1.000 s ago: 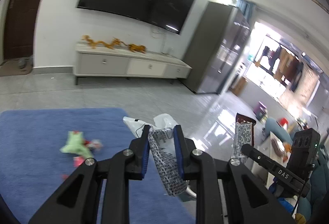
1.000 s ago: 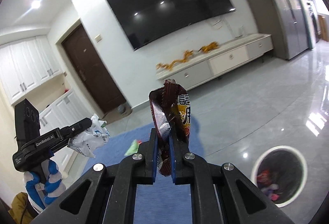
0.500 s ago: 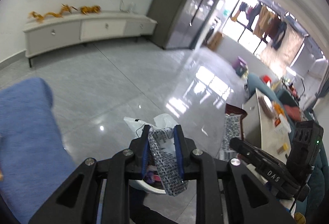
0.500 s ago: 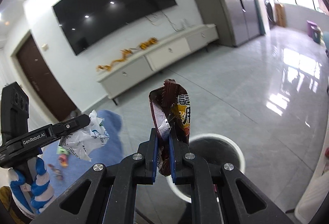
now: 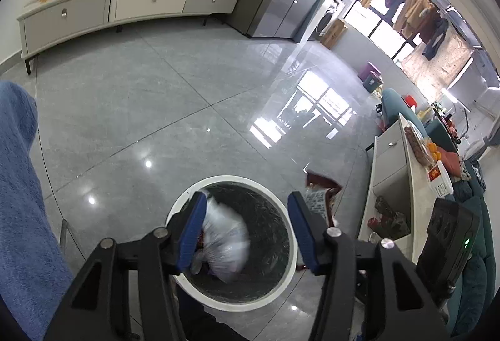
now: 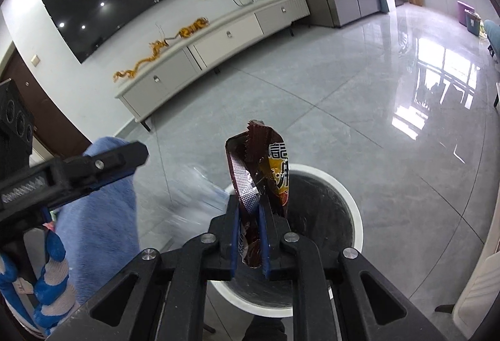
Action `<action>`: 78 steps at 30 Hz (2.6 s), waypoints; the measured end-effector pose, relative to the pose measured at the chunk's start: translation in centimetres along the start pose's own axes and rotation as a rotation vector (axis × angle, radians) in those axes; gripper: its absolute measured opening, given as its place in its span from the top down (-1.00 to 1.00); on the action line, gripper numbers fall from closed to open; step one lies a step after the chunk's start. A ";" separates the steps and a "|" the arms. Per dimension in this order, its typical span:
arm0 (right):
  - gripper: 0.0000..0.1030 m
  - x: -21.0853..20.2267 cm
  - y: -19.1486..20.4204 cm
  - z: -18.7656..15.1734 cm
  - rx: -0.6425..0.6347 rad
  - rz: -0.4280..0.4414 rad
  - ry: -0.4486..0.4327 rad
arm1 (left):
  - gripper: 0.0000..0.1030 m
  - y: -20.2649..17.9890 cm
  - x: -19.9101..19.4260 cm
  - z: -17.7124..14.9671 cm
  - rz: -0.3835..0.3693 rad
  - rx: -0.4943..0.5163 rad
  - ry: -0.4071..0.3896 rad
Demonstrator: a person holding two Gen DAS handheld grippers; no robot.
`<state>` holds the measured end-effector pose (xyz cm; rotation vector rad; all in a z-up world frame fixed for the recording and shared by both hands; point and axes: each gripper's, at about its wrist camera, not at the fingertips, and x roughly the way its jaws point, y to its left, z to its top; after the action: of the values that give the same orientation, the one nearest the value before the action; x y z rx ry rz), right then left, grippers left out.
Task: Collect trash
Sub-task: 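Carry both bags over the trash bin and open both grippers to drop them, then move both tools back over the remaining wrappers on the rug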
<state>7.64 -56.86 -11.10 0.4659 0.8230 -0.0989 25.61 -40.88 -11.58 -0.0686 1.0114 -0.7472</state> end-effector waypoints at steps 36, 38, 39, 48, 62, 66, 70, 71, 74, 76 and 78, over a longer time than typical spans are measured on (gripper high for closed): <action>0.24 -20.2 13.1 0.2 -0.157 0.035 -0.303 | -0.20 3.3 -28.2 -4.3 0.132 -0.072 -0.347; 0.24 -21.7 14.9 0.0 -0.183 0.039 -0.325 | -0.20 4.4 -30.7 -4.9 0.145 -0.084 -0.377; 0.24 -22.4 15.6 -0.1 -0.194 0.042 -0.335 | -0.20 5.2 -32.2 -5.3 0.155 -0.090 -0.395; 0.16 -26.5 22.2 -1.2 -0.274 0.080 -0.407 | -0.20 9.7 -42.9 -7.7 0.236 -0.115 -0.522; 0.12 -24.0 29.2 -2.5 -0.351 0.182 -0.358 | -0.20 19.3 -48.0 -12.9 0.370 -0.181 -0.539; 0.12 -20.0 30.6 -2.8 -0.367 0.210 -0.280 | -0.20 23.4 -45.0 -14.5 0.383 -0.240 -0.473; 0.12 -15.5 31.4 -3.3 -0.376 0.221 -0.201 | -0.20 27.1 -41.6 -16.0 0.391 -0.299 -0.408; 0.12 -14.4 31.6 -3.5 -0.380 0.224 -0.182 | -0.20 27.8 -40.9 -16.2 0.391 -0.307 -0.398; 0.12 -11.2 32.2 -3.8 -0.387 0.232 -0.128 | -0.19 29.6 -38.5 -16.6 0.387 -0.315 -0.354; 0.12 -8.9 32.6 -4.0 -0.388 0.241 -0.092 | -0.19 30.3 -36.8 -16.7 0.384 -0.303 -0.323; 0.12 -7.0 32.9 -4.3 -0.391 0.251 -0.060 | -0.19 30.9 -35.2 -16.8 0.384 -0.293 -0.296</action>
<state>8.63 -26.16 3.36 0.1924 0.6979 0.2757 18.06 8.04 -6.46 -0.2250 0.8108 -0.2255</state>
